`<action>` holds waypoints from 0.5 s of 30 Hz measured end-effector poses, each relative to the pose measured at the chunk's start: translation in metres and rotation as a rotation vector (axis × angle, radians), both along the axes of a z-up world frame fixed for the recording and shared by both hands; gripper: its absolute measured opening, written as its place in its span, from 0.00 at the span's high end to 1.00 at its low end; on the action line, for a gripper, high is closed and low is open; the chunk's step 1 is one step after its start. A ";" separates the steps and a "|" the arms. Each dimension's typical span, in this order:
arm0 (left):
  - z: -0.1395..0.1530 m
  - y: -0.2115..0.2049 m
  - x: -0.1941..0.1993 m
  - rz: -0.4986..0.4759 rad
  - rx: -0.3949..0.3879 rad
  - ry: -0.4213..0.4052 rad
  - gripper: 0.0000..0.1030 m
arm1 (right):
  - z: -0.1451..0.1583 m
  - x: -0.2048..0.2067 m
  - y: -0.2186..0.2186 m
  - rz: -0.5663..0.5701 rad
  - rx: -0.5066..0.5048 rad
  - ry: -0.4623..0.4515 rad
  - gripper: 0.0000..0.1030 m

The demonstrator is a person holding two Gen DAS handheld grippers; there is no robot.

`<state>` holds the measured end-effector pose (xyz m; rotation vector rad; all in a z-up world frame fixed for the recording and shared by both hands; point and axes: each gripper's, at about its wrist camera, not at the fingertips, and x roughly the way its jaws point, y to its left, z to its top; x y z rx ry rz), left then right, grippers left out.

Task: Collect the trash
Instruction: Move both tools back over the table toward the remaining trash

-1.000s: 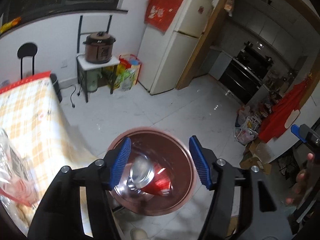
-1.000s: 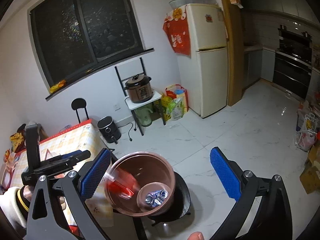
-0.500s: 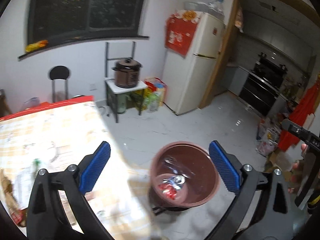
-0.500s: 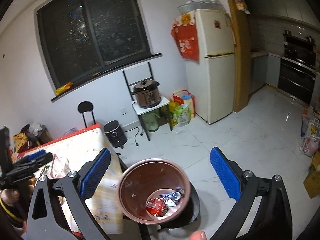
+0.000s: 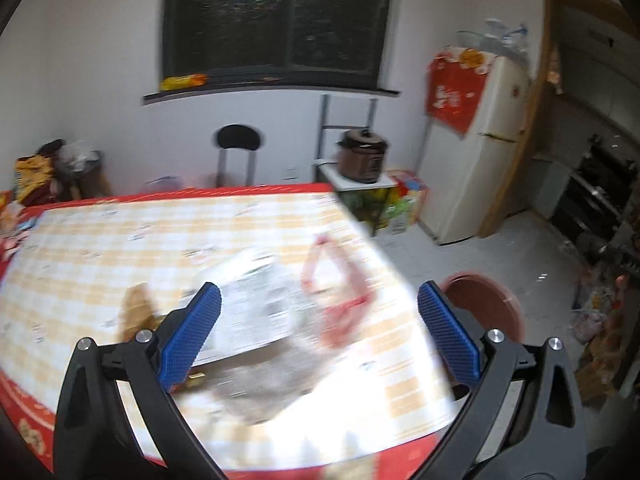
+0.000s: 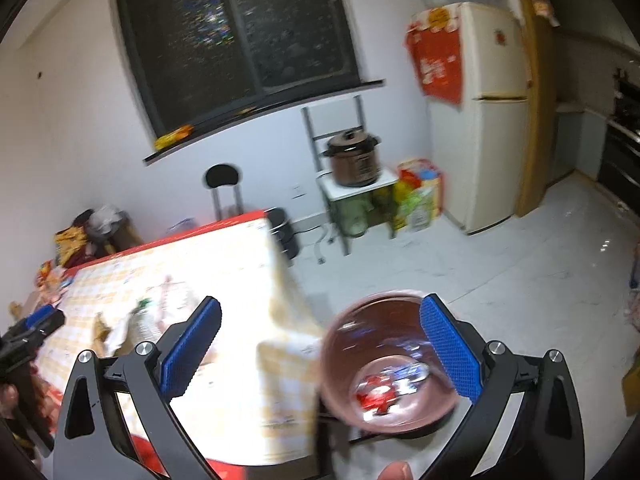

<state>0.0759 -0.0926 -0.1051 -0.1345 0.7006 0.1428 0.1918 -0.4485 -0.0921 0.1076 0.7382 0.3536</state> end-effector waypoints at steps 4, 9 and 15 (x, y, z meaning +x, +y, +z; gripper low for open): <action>-0.004 0.057 -0.033 0.026 -0.009 -0.003 0.06 | -0.001 -0.010 0.046 0.031 0.014 0.029 0.05; -0.012 0.117 -0.056 0.052 -0.028 -0.018 0.06 | -0.005 -0.028 0.107 0.074 0.030 0.058 0.05; -0.029 0.184 -0.077 0.093 -0.088 -0.041 0.06 | -0.011 -0.046 0.179 0.125 -0.023 0.073 0.05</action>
